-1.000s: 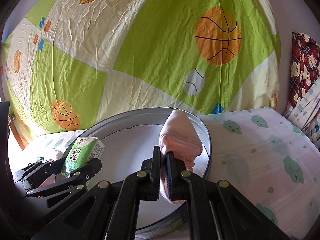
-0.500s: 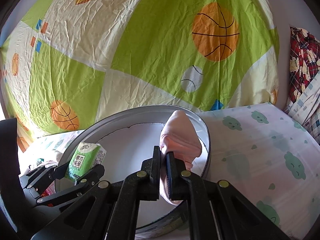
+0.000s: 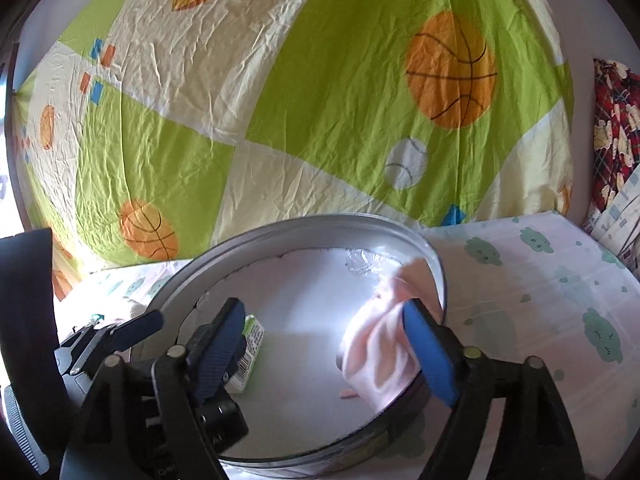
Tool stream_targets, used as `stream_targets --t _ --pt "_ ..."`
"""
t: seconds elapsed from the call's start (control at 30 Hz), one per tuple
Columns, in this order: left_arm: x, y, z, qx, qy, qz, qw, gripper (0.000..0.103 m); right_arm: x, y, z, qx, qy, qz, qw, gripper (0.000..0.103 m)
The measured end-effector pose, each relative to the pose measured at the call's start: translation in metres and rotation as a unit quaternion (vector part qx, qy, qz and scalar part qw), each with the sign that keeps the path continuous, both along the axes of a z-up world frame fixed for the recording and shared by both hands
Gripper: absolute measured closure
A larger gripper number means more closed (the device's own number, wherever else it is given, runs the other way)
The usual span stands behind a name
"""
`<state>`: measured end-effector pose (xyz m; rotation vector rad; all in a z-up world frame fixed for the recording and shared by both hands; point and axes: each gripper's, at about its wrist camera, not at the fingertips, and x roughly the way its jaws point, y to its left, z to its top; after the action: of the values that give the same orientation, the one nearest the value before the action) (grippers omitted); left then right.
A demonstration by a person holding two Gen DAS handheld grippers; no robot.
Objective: Organize soft objects
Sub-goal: 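Open both tools to drop the tissue pack and pink cloth into the tin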
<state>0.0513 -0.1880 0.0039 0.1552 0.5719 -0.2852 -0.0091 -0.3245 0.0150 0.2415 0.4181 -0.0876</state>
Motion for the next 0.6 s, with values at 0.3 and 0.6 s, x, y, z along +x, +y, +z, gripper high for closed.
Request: stream_targets --t 0.3,0.6 --pt "0.002 0.018 0.002 -0.03 0.009 0.033 0.999 0.0 -0.009 -0.015 0.009 0.011 -0.033 -0.059 0.998 0.018" --pt "-0.005 0.032 0.004 -0.027 -0.022 0.065 0.9973 0.0 -0.026 -0.014 0.012 0.003 -0.087 -0.09 0.992 0.018"
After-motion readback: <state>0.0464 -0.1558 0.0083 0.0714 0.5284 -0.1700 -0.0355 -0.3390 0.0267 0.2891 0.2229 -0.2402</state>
